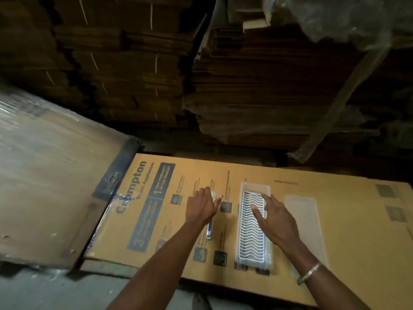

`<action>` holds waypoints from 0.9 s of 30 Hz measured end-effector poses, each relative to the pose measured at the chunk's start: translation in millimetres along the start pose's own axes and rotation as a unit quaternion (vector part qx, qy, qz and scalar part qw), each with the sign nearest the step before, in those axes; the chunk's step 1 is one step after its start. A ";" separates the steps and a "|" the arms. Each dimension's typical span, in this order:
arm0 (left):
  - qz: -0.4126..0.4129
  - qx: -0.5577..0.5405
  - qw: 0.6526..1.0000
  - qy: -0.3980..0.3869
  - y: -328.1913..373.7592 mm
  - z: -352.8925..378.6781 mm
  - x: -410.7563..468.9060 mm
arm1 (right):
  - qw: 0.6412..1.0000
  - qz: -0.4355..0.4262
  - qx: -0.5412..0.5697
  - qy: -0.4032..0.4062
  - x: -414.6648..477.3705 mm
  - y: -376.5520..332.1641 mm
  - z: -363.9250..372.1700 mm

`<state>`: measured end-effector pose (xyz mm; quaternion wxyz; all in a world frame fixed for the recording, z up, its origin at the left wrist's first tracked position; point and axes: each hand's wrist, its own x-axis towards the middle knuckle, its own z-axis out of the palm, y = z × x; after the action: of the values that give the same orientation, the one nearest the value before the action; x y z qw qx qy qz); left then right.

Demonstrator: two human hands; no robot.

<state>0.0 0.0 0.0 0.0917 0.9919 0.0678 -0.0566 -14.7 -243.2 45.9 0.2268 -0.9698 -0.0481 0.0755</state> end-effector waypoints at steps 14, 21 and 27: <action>-0.112 -0.066 0.983 -0.126 3.4 64.5 -9.0 | 0.999 0.034 -0.016 0.014 -15.1 23.0 6.2; -0.146 -0.136 0.972 -0.122 4.6 69.6 -2.4 | 0.998 0.059 -0.006 0.037 -18.6 37.6 -2.8; -0.151 -0.191 0.962 -0.119 1.4 76.5 -0.1 | 0.997 0.061 0.006 0.045 -21.2 42.1 -1.4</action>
<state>-7.5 -15.9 -74.5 0.2776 0.9201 0.2147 -0.1737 -32.8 -284.1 30.9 0.2291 -0.9721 0.0223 0.0460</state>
